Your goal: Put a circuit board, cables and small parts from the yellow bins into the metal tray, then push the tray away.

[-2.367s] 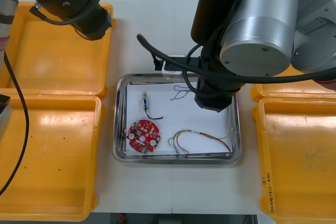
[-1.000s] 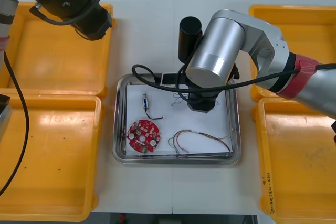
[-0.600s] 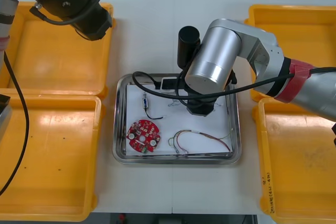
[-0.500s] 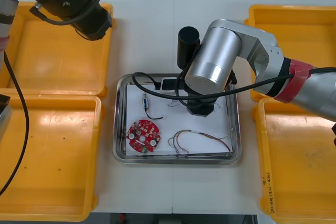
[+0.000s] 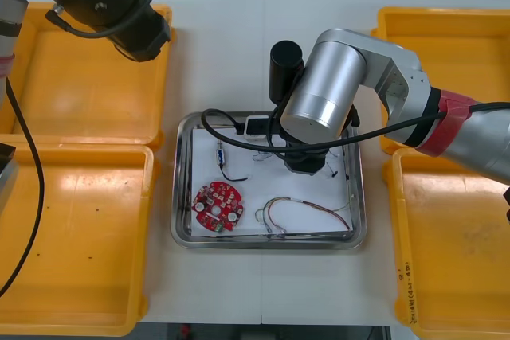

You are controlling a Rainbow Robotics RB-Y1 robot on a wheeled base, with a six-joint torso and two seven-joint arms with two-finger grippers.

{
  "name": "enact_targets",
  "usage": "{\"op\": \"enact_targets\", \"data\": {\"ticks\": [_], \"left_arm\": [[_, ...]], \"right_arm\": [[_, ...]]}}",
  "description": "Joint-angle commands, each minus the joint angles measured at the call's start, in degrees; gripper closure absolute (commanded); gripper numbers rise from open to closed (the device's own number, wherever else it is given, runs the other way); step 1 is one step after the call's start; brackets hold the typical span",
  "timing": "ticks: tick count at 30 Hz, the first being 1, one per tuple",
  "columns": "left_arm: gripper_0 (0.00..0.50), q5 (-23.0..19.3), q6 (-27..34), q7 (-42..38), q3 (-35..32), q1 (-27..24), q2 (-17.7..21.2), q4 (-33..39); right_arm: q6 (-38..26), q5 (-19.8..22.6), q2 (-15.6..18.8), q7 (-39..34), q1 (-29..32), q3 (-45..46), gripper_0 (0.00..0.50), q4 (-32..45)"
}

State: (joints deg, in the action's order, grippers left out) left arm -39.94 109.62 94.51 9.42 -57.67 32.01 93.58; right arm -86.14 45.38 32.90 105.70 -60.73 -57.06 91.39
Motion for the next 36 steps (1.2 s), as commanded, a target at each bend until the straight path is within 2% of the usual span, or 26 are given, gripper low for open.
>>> {"op": "enact_targets", "data": {"ticks": [1,5,12,22,30,36], "left_arm": [[0.5,-0.49,0.38,-7.23,-1.77,-0.6,-0.55,1.96],[0.5,-0.49,0.38,-7.15,-1.77,-0.6,-0.55,1.96],[0.5,-0.4,0.38,-7.15,-1.77,-0.6,-0.55,1.96],[0.5,-0.57,0.38,-7.5,-1.77,-0.6,-0.46,1.96],[0.5,-1.45,0.38,-9.17,-1.69,-0.69,-0.55,1.96],[0.5,-2.24,0.38,-11.28,-1.6,-0.69,-0.64,1.96]], "right_arm": [[-0.52,0.23,-0.73,0.38,-2.2,1.95,0.0,1.51],[-2.36,0.76,-0.73,-0.15,-2.2,3.35,0.0,2.91],[-10.62,1.82,-0.73,-0.5,-2.2,8.36,0.0,7.13],[-23.86,6.83,-0.73,-1.99,-2.2,19.09,0.0,10.47],[-23.86,6.91,-0.38,-3.4,-2.2,28.75,0.0,14.16],[-23.86,7.44,2.7,-4.72,-1.67,32.18,0.0,16.45]]}}
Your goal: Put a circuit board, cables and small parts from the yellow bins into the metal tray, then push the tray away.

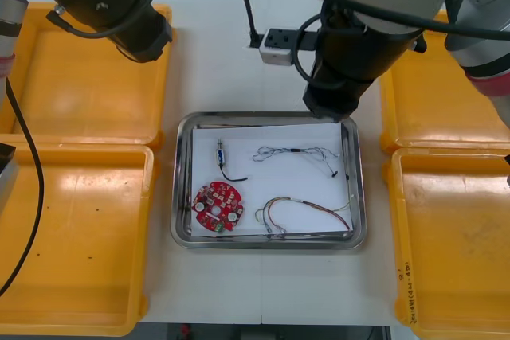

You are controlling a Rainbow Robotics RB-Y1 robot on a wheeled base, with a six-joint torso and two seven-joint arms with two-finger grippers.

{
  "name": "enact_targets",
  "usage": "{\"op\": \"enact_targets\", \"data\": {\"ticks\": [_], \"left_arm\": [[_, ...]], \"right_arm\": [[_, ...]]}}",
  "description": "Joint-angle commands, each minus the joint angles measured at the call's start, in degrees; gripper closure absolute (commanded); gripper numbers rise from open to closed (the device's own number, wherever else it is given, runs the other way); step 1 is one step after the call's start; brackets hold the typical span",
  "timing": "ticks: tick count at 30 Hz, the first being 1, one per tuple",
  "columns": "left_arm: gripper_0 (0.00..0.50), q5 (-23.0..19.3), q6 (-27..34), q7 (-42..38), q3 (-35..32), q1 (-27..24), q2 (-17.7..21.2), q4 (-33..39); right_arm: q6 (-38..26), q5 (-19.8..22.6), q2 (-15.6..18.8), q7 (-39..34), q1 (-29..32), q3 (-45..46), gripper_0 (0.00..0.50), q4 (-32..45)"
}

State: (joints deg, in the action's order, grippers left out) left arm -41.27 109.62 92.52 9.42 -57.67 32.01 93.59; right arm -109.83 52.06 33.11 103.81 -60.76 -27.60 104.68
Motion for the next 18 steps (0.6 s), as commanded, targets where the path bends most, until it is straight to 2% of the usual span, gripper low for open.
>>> {"op": "enact_targets", "data": {"ticks": [1,5,6,9,10,13,18], "left_arm": [[0.5,-1.18,0.38,-10.35,-1.6,-0.69,-0.64,1.95],[0.5,-1.45,0.38,-12.19,-0.63,-0.69,-0.64,2.21],[0.5,-1.36,0.38,-13.95,0.43,-0.69,-0.64,2.56],[0.5,-1.36,0.38,-16.67,2.27,-0.69,-0.64,3.18],[0.5,-1.36,0.38,-16.67,2.27,-0.69,-0.64,3.18],[0.5,-1.54,0.38,-19.93,4.29,-0.69,-0.81,3.62],[0.5,-1.89,0.38,-23.62,6.58,-0.69,-0.99,4.5]], "right_arm": [[-0.17,0.85,3.45,-4.49,-0.42,4.22,0.0,4.31],[-0.17,1.29,5.65,-7.31,2.48,7.03,0.0,6.86],[-0.17,1.55,7.58,-8.63,3.71,7.29,0.0,8.0],[-0.17,1.99,11.01,-11.79,5.3,7.64,0.0,10.02],[-0.17,1.99,11.01,-11.79,5.3,7.64,0.0,10.02],[-0.17,3.31,15.23,-16.71,7.93,10.46,0.0,11.95],[-0.17,5.86,17.78,-20.75,11.1,15.91,0.0,11.95]]}}
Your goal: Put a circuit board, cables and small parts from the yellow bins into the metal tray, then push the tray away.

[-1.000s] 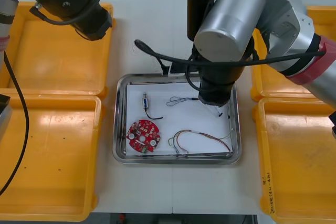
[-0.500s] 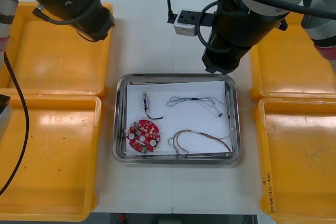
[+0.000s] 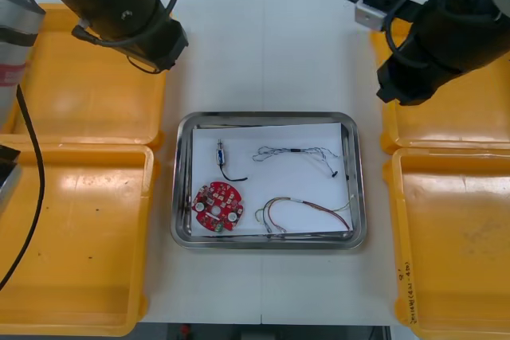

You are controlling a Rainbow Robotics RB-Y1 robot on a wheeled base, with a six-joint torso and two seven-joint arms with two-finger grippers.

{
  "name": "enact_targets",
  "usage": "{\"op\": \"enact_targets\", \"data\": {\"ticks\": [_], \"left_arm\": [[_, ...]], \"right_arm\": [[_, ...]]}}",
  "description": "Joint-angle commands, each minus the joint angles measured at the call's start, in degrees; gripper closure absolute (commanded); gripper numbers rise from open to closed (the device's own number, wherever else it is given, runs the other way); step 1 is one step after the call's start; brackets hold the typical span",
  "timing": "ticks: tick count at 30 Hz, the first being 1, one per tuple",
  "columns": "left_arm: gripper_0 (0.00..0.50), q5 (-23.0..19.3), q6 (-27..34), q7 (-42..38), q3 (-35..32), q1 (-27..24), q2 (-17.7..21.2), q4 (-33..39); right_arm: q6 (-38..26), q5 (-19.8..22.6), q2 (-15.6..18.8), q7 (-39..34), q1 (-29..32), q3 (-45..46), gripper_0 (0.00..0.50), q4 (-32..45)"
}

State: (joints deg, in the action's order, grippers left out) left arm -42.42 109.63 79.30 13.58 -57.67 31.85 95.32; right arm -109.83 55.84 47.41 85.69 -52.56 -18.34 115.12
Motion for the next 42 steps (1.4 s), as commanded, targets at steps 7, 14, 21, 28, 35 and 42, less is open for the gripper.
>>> {"op": "enact_targets", "data": {"ticks": [7,14,21,28,35,42], "left_arm": [[0.5,-1.7,0.37,-18.48,7.69,-0.69,-1.27,4.26],[0.5,-2.58,-2.32,-24.54,11.73,-0.6,-1.97,4.17],[0.5,-2.67,-5.57,-30.96,16.66,-0.6,-3.03,4.17],[0.5,-2.14,-8.38,-34.56,20.7,0.01,-3.64,4.17],[0.5,-0.38,-11.81,-36.58,24.83,1.42,-3.64,4.08],[0.5,1.64,-15.85,-39.57,29.4,2.39,-3.64,3.64]], "right_arm": [[-0.17,6.65,8.14,-8.26,9.05,16.32,0.0,1.07],[-0.17,7.18,10.25,-8.52,16.26,26.34,0.0,1.07],[-0.17,7.71,11.48,-8.52,23.03,34.87,0.0,0.98],[-0.17,6.65,12.27,-8.78,29.36,40.4,0.0,3.09],[-0.17,4.81,12.1,-9.57,35.69,44.09,0.0,7.57],[-0.17,4.45,10.07,-10.63,41.31,48.05,0.0,10.65]]}}
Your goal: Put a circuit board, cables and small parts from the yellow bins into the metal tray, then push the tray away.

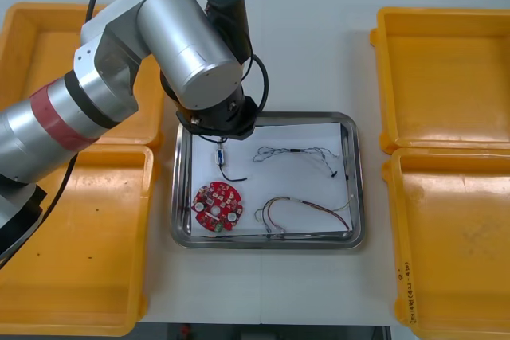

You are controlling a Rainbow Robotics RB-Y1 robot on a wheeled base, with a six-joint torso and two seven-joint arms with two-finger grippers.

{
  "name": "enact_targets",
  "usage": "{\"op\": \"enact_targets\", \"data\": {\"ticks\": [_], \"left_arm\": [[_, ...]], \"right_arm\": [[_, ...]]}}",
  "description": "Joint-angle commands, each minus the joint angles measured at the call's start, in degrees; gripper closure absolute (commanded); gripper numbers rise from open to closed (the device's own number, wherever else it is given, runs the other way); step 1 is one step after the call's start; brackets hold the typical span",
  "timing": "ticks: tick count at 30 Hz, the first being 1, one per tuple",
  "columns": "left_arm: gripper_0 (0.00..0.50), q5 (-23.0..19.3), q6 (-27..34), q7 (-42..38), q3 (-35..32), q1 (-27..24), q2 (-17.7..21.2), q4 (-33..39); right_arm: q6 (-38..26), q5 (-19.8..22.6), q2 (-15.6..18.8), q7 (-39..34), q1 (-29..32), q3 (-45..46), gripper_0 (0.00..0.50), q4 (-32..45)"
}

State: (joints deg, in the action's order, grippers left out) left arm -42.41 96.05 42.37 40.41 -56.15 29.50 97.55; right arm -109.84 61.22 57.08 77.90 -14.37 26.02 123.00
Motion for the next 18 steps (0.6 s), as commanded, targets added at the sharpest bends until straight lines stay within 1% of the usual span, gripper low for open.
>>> {"op": "enact_targets", "data": {"ticks": [1,5,8,12,18], "left_arm": [[0.5,1.71,-2.53,-2.82,2.84,0.95,-1.28,1.32],[0.5,2.33,-5.17,-3.53,4.59,1.66,-1.28,0.18],[0.499,2.41,-6.84,-3.88,5.65,1.66,-1.28,-1.14],[0.499,3.03,-9.83,-4.49,7.23,1.66,-1.55,-3.25],[0.497,2.77,-10.09,-5.2,7.41,1.66,-1.81,-3.42]], "right_arm": [[-0.16,-1.11,0.31,-2.93,3.48,3.77,0.0,2.95],[-0.16,-2.6,-0.74,-3.72,5.85,4.3,0.0,4.18],[-0.16,-2.69,-1.8,-4.16,6.11,4.65,0.0,4.18],[-0.16,-2.95,-4.43,-4.86,6.2,5.09,0.0,4.18],[-0.16,-3.83,-6.72,-5.48,6.73,5.09,0.0,4.71]]}}
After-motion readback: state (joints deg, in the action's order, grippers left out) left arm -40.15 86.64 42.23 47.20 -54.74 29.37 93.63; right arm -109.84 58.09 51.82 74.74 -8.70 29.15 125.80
